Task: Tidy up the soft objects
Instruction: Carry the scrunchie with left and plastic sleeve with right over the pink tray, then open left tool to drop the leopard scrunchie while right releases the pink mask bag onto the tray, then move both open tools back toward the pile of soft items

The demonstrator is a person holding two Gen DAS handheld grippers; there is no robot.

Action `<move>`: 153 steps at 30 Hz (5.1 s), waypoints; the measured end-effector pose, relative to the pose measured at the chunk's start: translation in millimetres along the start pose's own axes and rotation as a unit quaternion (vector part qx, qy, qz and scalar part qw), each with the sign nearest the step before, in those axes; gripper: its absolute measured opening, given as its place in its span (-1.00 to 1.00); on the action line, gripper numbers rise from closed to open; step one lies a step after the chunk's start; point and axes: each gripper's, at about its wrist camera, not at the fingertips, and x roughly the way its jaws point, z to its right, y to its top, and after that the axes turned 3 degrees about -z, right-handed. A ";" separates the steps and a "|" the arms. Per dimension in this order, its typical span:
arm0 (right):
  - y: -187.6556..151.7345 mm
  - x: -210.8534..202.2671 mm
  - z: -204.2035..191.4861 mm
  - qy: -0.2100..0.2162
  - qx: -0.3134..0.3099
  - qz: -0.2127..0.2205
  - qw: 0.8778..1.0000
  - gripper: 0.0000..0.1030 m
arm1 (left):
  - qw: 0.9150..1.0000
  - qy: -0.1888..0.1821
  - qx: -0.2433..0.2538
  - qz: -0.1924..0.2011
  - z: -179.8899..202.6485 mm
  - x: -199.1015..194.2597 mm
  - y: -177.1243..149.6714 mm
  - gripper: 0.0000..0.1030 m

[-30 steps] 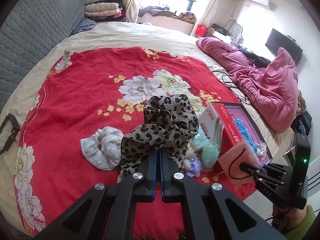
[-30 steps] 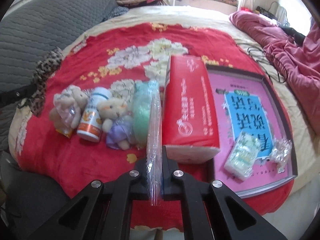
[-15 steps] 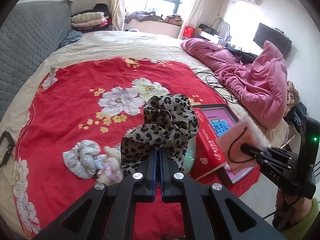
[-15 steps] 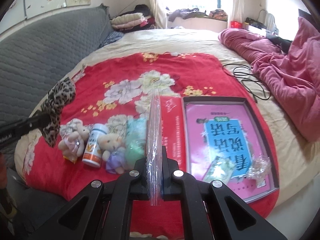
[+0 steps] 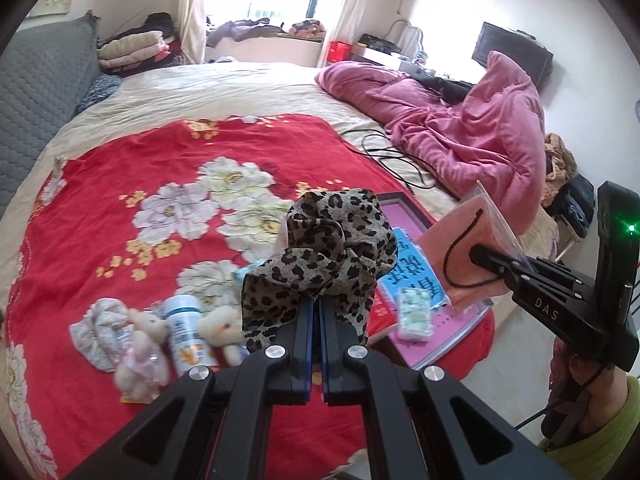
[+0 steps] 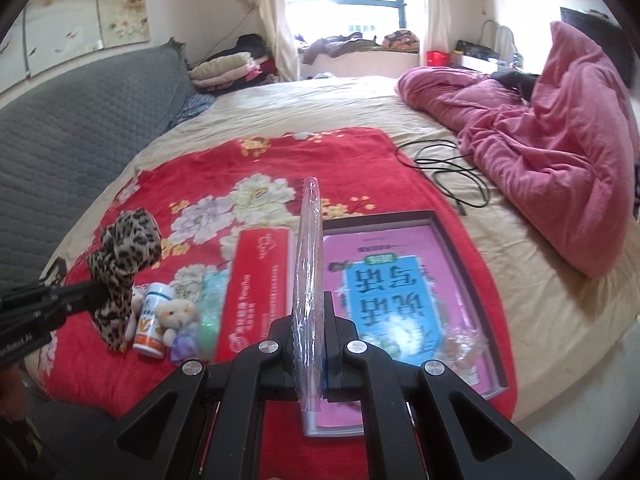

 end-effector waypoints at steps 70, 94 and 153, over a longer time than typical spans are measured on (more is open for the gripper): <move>-55.2 74.5 112.0 0.027 0.038 -0.103 0.994 -0.90 | 0.987 0.004 0.078 -0.142 148.4 181.2 -4.5 -0.93; -59.0 90.7 135.5 -0.025 0.054 -0.109 0.992 -0.29 | 0.986 0.000 0.076 -0.149 147.8 194.0 -7.8 -0.92; -28.9 30.6 109.1 -0.094 0.026 -0.068 0.993 0.47 | 0.997 0.008 0.056 -0.057 124.0 102.7 16.6 0.10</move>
